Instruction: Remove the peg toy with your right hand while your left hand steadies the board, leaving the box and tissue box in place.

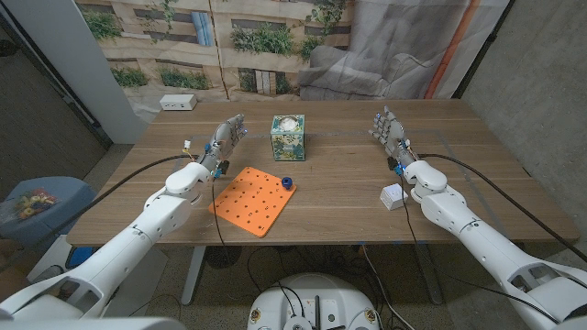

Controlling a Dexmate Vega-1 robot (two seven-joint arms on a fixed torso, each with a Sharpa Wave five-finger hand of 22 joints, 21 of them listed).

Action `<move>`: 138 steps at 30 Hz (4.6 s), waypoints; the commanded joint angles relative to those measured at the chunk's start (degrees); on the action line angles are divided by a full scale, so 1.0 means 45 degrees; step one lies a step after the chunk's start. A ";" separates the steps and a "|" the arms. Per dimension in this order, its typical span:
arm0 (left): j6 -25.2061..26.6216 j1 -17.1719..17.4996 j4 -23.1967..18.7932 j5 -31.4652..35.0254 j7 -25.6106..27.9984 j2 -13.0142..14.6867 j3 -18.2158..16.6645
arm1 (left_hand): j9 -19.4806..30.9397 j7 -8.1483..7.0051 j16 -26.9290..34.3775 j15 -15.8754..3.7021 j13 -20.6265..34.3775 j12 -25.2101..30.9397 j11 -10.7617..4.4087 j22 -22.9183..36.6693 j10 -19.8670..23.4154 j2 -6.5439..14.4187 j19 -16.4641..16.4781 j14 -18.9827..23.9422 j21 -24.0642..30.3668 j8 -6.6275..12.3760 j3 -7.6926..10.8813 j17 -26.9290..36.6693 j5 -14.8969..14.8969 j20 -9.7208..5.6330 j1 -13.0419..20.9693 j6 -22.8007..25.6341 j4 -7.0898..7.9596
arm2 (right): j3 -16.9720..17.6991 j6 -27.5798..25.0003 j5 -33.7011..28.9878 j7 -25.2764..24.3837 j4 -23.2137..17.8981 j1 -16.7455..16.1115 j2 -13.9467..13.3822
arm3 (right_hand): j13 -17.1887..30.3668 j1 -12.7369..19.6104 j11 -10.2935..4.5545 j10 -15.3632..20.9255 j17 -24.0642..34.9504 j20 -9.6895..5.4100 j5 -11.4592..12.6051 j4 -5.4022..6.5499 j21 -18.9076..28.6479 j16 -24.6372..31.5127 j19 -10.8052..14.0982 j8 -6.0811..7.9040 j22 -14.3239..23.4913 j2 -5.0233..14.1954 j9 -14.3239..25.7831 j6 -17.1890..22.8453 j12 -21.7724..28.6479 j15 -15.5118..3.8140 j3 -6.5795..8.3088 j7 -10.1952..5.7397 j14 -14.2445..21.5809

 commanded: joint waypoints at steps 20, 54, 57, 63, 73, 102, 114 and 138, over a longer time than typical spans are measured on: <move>0.0822 0.2820 -0.4134 0.2067 0.0355 0.4423 -0.1502 | 0.0027 -0.0187 -0.0031 -0.0292 0.0057 -0.0053 -0.0184 0.0051 0.0011 0.1002 0.0186 0.0044 0.0036 -0.0026 0.0150 0.0077 0.0065 -0.0370 0.0076 0.0034 -0.0047 | -0.0160 0.0331 -0.0689 -0.0986 -0.0363 -0.0225 0.0270 | 0.0007 0.0092 -0.0051 0.0158 -0.0182 -0.0177 0.0121 -0.0107 -0.0205 0.0080 0.0074 0.0085 0.0049 -0.0018 0.0033 0.0148 0.0060 -0.0154 0.0057 0.0010 -0.0019; -0.0874 0.4751 -0.5221 0.7984 0.1157 0.7120 -0.2574 | 0.0041 -0.0637 0.0051 -0.0799 0.0070 -0.0058 -0.0562 0.0069 0.0191 0.0881 0.0148 0.0119 0.0026 0.0065 -0.0073 0.0184 0.0054 -0.1008 -0.0592 0.0219 0.0762 | -0.0256 0.0948 -0.1551 -0.2219 -0.0466 -0.0598 0.0677 | -0.0016 0.0087 -0.0118 0.0201 -0.0417 -0.0262 0.0139 -0.0186 -0.0439 0.0111 0.0174 0.0062 0.0050 0.0059 0.0026 0.0174 0.0041 -0.0206 0.0117 0.0061 0.0004; -0.0984 0.5211 -0.5325 0.8802 0.1773 0.7064 -0.2743 | 0.0041 -0.0690 0.0096 -0.0908 0.0071 -0.0008 -0.0540 0.0068 0.0391 0.0850 0.0249 0.0288 0.0062 0.0122 -0.0120 0.0178 0.0066 -0.1115 -0.0688 0.0404 0.0909 | -0.0248 0.1057 -0.1580 -0.2235 -0.0379 -0.0612 0.0709 | -0.0017 0.0092 -0.0116 0.0204 -0.0435 -0.0276 0.0141 -0.0195 -0.0450 0.0113 0.0197 0.0061 0.0051 0.0068 0.0026 0.0175 0.0040 -0.0213 0.0125 0.0065 0.0007; -0.1296 0.5641 -0.5410 0.9746 0.1709 0.7334 -0.2892 | 0.0036 -0.0894 0.0090 -0.1017 0.0070 -0.0022 -0.0601 0.0066 0.0472 0.0793 0.0296 0.0390 0.0065 0.0100 -0.0166 0.0164 0.0080 -0.1223 -0.0753 0.0432 0.1024 | -0.0236 0.1205 -0.1666 -0.2285 -0.0364 -0.0696 0.0698 | -0.0020 0.0100 -0.0134 0.0201 -0.0470 -0.0284 0.0143 -0.0210 -0.0488 0.0116 0.0202 0.0057 0.0051 0.0088 0.0025 0.0174 0.0034 -0.0217 0.0142 0.0059 0.0011; -0.1614 0.6511 -0.5607 1.1006 0.1922 0.7451 -0.3334 | 0.0033 -0.1249 -0.0002 -0.1144 0.0069 -0.0105 -0.0786 0.0068 0.0394 0.0773 -0.0011 0.0244 -0.0050 -0.0016 -0.0227 0.0157 0.0102 -0.1364 -0.0818 0.0109 0.1197 | -0.0181 0.1303 -0.1715 -0.2334 -0.0579 -0.0942 0.0589 | -0.0024 0.0098 -0.0146 0.0212 -0.0534 -0.0301 0.0139 -0.0241 -0.0568 0.0113 0.0190 0.0054 0.0052 0.0086 0.0023 0.0183 0.0029 -0.0212 0.0152 0.0060 -0.0012; -0.1711 0.8118 -0.5633 1.3233 0.1772 0.7265 -0.3380 | 0.0013 -0.0751 -0.0099 -0.1046 0.0071 -0.0257 -0.0695 0.0078 -0.0139 0.0610 -0.1097 -0.0315 -0.0208 -0.0104 -0.0472 0.0164 0.0091 -0.1575 -0.0932 -0.0505 0.1422 | -0.0046 0.1030 -0.1764 -0.2479 -0.1745 -0.1695 0.0164 | -0.0034 0.0040 -0.0151 0.0154 -0.0679 -0.0452 0.0126 -0.0275 -0.0793 0.0111 0.0111 0.0013 0.0051 0.0115 0.0018 0.0087 -0.0006 -0.0338 0.0168 0.0049 -0.0109; -0.0961 0.8400 -0.6010 1.3568 0.1105 0.7736 -0.3340 | 0.0010 -0.0613 -0.0064 -0.0897 0.0067 -0.0245 -0.0596 0.0105 -0.0573 0.0449 -0.2214 -0.0735 -0.0275 -0.0085 -0.0947 0.0200 0.0061 -0.1535 -0.1128 -0.0916 0.1661 | 0.0012 0.0993 -0.1765 -0.2509 -0.1846 -0.1807 0.0092 | -0.0037 0.0039 -0.0168 0.0158 -0.0731 -0.0487 0.0125 -0.0297 -0.0852 0.0114 0.0105 0.0024 0.0050 0.0122 0.0017 0.0109 -0.0006 -0.0348 0.0181 0.0055 -0.0122; -0.0283 0.7297 -0.5974 1.3771 0.0456 0.8214 -0.1804 | 0.0014 -0.0566 -0.0049 -0.0803 0.0067 -0.0236 -0.0551 0.0121 -0.0838 0.0506 -0.2492 -0.1032 -0.0144 -0.0079 -0.1278 0.0211 0.0070 -0.1554 -0.1166 -0.1131 0.1750 | 0.0029 0.0984 -0.1711 -0.2315 -0.1948 -0.1925 -0.0069 | -0.0042 0.0006 -0.0153 0.0160 -0.0826 -0.0499 0.0118 -0.0323 -0.0963 0.0132 0.0092 0.0021 0.0050 0.0141 0.0015 0.0096 -0.0008 -0.0366 0.0196 0.0058 -0.0137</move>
